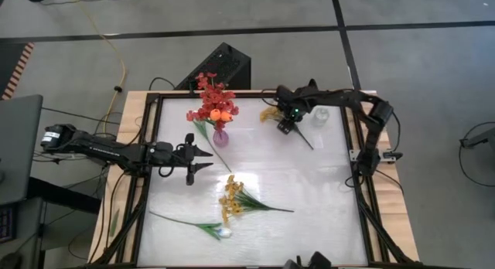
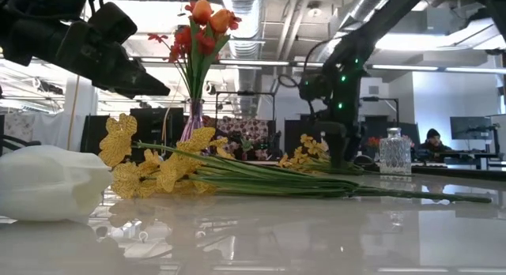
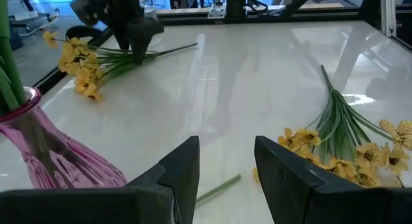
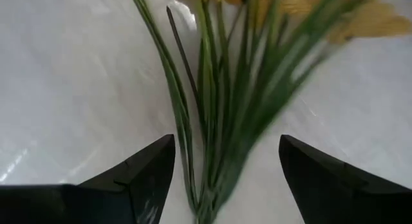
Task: Sort flowers into vase by color
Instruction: Put the top yellow flowers into the transparent vase
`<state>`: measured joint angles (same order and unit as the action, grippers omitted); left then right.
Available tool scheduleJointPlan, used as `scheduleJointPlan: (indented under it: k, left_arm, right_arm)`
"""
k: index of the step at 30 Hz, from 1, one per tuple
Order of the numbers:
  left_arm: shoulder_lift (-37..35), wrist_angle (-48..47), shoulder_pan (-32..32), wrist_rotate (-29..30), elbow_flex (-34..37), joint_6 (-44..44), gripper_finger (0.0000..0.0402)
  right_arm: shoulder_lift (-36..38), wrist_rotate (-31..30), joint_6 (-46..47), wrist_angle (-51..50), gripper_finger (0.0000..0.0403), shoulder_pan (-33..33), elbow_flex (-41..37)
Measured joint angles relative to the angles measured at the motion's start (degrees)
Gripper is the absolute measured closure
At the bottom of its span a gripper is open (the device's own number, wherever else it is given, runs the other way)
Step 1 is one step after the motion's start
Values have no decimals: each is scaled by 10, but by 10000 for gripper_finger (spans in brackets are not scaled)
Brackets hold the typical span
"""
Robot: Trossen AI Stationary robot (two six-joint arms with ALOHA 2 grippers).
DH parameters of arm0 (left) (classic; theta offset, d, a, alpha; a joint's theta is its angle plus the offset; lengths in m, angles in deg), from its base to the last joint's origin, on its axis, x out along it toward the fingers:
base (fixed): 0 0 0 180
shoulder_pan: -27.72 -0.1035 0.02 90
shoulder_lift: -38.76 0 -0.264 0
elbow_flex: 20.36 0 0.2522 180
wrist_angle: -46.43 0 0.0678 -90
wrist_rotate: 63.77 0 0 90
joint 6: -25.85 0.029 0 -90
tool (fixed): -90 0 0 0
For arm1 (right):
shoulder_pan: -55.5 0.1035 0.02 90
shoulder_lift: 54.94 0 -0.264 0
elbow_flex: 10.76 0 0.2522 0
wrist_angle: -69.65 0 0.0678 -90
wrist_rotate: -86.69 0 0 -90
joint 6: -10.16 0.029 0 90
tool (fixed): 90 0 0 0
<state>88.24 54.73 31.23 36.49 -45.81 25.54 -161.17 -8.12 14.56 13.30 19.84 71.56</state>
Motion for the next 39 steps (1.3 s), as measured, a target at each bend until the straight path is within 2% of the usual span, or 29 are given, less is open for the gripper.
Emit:
scheduleJointPlan:
  k: [4,8,11,16,17,20,25,29,34,39]
  left_arm:
    - [0,0,0,0,0,-3,262]
    - [0,13,0,3,0,-2,262]
    - [0,18,0,6,-1,-2,262]
    - [0,16,0,4,-1,0,262]
    - [0,14,0,0,-1,-3,262]
    - [0,-2,0,-30,-1,-17,262]
    - [0,-7,0,-48,-1,-24,262]
    - [0,-15,0,-51,-1,-31,262]
    - [0,-18,0,-50,-1,-34,262]
    - [0,-8,0,-50,-1,-27,262]
  right_arm:
    - [-26,13,-4,7,105,4,2]
    - [-31,10,1,0,143,25,3]
    - [-21,8,3,-2,210,39,1]
    - [21,11,4,-10,365,62,-2]
    - [33,10,1,-7,376,66,-2]
    - [89,5,2,13,369,77,-18]
    - [229,-15,26,62,363,81,-88]
    - [369,-75,42,103,374,69,-159]
    - [538,-184,40,189,366,57,-235]
    - [661,-232,-10,307,365,41,-303]
